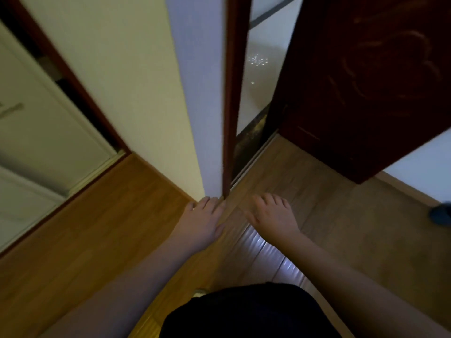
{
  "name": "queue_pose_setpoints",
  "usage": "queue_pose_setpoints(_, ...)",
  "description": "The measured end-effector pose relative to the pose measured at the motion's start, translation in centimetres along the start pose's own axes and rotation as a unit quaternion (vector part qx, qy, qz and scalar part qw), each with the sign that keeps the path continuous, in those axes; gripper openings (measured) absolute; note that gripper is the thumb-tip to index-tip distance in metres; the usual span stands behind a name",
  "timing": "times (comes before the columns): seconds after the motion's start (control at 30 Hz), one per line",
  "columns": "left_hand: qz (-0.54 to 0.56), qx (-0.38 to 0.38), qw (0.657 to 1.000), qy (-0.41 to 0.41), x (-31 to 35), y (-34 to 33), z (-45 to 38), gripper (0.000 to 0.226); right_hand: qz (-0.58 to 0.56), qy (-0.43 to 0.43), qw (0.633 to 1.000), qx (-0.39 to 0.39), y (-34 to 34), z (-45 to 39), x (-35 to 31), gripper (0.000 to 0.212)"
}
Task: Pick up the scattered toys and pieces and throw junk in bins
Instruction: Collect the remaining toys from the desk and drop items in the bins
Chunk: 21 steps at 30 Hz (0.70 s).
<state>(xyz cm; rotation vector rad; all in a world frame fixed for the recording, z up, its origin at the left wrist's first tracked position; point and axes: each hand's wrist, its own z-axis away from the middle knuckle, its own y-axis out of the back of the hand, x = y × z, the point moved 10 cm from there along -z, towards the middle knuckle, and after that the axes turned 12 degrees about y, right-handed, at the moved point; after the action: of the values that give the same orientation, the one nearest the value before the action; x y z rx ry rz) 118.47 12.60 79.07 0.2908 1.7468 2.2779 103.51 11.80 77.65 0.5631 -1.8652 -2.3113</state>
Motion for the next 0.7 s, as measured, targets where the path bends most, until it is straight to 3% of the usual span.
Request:
queue_pose_setpoints(0.3, -0.038, 0.017, 0.989, -0.143, 20.5, 3.0, -4.7, 0.061, -0.041, -0.169, 0.983, 0.055, 2.8, 12.7, 14.9, 0.055)
queue_pose_setpoints(0.5, -0.059, 0.025, 0.968, -0.242, 35.8, 2.8, -5.3, 0.061, -0.061, -0.281, 0.955, 0.071, 2.9, 23.8, 26.2, 0.057)
queue_pose_setpoints(0.7, -0.09, 0.019, 0.943, -0.321, 47.7, 2.3, -3.9, 0.059, -0.078, -0.369, 0.922, 0.091, 2.3, 33.5, 33.1, 0.056)
